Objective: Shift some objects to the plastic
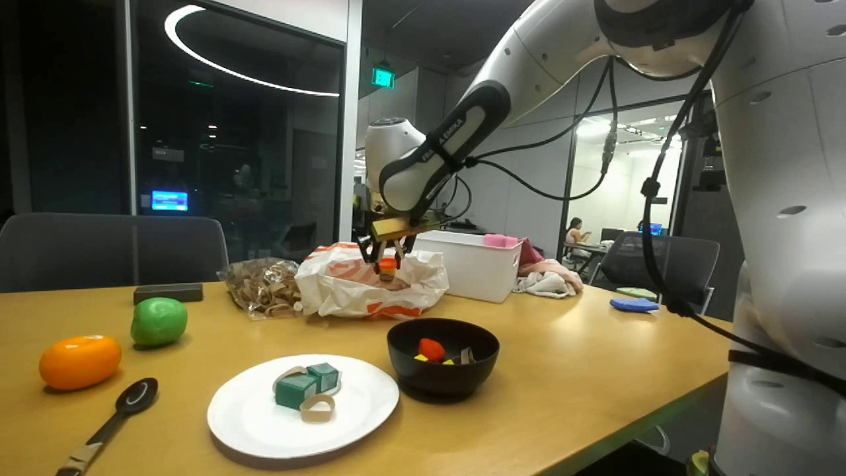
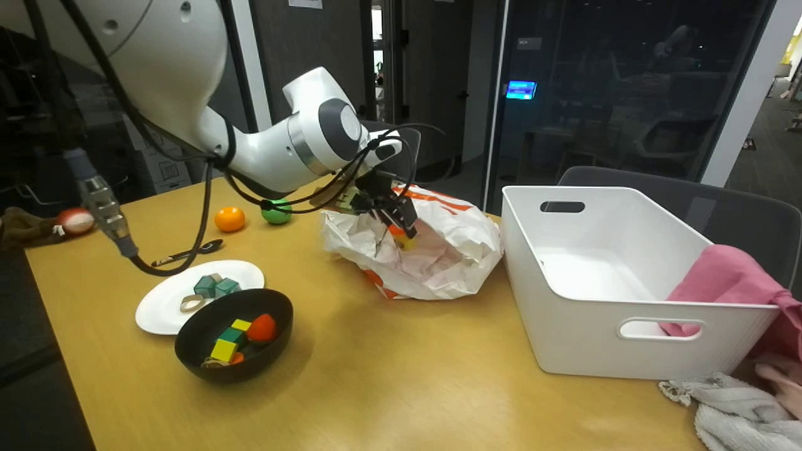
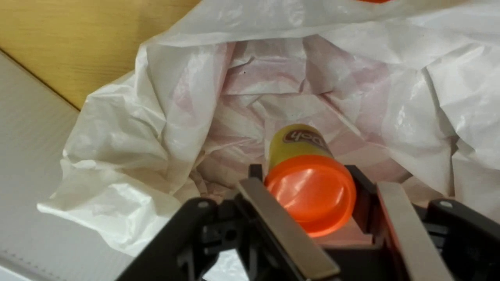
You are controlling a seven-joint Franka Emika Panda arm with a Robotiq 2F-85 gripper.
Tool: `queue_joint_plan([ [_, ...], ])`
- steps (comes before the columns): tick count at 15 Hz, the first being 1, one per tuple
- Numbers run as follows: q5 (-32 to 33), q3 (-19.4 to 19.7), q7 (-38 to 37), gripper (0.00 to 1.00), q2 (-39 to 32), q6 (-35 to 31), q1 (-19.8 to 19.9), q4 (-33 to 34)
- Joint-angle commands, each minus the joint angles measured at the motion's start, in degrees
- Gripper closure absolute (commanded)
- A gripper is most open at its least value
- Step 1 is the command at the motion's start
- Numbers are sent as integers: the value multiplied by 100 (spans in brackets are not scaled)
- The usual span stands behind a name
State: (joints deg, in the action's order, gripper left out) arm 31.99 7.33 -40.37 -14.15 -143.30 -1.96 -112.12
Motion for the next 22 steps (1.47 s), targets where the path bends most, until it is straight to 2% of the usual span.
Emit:
queue_joint_plan([
  [1, -429, 19, 384, 71, -156, -92, 66, 218],
  [3, -522, 54, 455, 71, -201, -175, 58, 260],
  [4, -531, 76, 479, 33, -208, -209, 45, 273],
  [5, -554, 86, 499, 20, -201, -221, 31, 286],
  [8, -525, 104, 516, 1, -113, -244, -17, 305],
  [13, -686, -195, 870, 0, 361, -135, -207, 98],
  [17, -1314, -788, 1743, 0, 585, -81, -465, -8],
  [20, -1680, -1193, 2354, 0, 420, -13, -701, 139],
  [22, -1622, -1373, 2673, 0, 91, -26, -870, 349],
])
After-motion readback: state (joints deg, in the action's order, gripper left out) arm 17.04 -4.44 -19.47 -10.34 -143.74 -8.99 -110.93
